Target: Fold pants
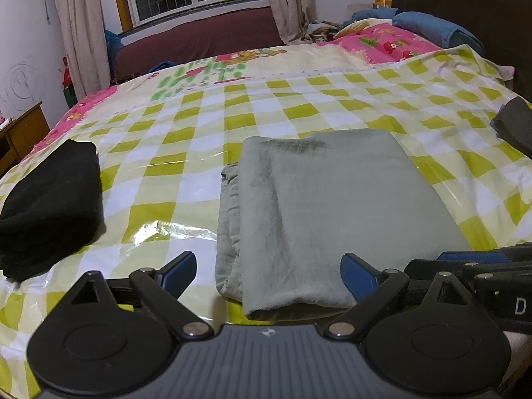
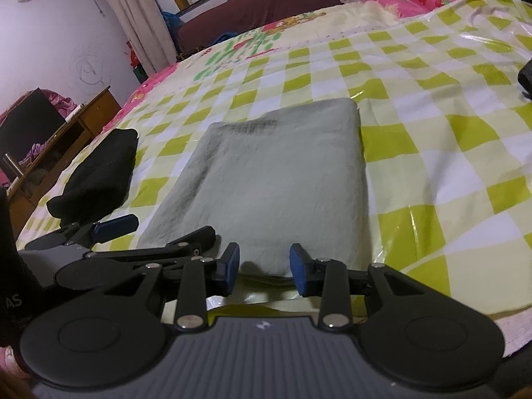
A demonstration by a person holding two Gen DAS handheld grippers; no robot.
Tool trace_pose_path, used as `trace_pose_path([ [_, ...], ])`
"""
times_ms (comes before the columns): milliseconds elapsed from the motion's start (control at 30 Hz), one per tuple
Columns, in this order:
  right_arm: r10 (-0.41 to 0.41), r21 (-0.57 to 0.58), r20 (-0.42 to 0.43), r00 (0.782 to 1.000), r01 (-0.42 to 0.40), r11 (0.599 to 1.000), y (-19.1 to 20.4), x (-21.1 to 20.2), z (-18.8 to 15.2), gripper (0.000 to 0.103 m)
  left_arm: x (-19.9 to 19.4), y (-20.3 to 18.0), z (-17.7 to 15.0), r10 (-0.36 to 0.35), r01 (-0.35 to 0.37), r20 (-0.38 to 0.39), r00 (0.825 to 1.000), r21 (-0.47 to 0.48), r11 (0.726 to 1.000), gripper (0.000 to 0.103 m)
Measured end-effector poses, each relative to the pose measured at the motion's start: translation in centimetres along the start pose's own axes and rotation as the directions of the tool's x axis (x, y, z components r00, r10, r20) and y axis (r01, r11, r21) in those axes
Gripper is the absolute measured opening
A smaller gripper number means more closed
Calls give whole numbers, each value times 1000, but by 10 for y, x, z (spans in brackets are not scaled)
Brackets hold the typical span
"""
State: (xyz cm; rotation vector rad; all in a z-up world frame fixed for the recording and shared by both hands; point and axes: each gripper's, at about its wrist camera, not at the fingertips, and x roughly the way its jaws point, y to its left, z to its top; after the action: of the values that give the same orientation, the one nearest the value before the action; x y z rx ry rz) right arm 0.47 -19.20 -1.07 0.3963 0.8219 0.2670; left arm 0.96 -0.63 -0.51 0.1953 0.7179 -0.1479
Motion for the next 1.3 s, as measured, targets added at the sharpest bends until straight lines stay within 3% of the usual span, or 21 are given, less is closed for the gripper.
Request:
trace_pose_path([
  [1300,-2,9,-4,1000,2,1000,0,2,0,36,1,4,-1,-22,22,-4,1000,-20,1000,103],
])
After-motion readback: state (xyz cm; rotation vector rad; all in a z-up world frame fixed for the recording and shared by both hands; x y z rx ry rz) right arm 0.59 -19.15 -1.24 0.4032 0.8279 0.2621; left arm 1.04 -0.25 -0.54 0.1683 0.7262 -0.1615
